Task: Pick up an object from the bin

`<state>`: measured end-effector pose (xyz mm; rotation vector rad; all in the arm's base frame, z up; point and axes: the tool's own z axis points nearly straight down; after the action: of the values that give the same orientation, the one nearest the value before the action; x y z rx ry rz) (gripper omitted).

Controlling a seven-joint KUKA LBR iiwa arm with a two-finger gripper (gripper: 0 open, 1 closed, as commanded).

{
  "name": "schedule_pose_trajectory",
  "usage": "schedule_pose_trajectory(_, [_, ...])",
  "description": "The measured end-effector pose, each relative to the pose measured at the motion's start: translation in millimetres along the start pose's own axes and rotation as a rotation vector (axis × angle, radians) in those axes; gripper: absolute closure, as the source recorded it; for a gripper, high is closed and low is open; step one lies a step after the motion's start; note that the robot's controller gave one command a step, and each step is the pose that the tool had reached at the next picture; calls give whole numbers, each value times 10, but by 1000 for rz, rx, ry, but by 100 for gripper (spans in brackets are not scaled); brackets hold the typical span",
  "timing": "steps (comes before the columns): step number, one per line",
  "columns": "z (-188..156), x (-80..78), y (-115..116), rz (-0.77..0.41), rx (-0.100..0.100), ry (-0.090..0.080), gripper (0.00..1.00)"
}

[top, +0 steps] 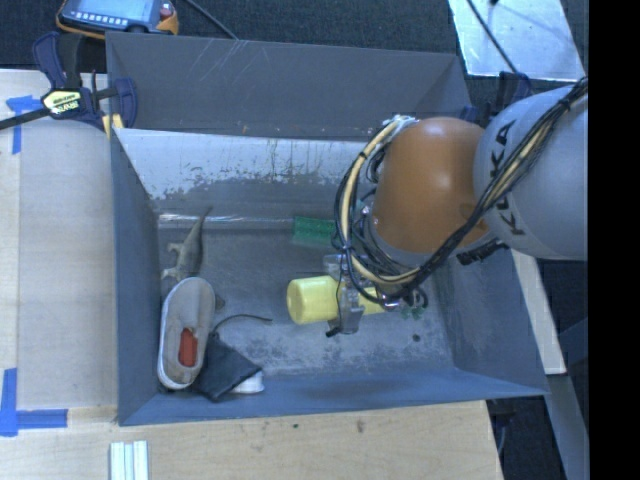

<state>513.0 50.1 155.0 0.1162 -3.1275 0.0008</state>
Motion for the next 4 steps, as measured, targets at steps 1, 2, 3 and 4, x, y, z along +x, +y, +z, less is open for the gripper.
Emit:
schedule_pose_trajectory(1, [112,-11,-70,-18,0,-28,100])
schedule_pose_trajectory(2, [24,116,2,-28,0,1,100])
schedule_pose_trajectory(3, [213,-13,146,-96,1,-27,100])
schedule_pose_trajectory(4, [98,37,166,-109,0,0,100])
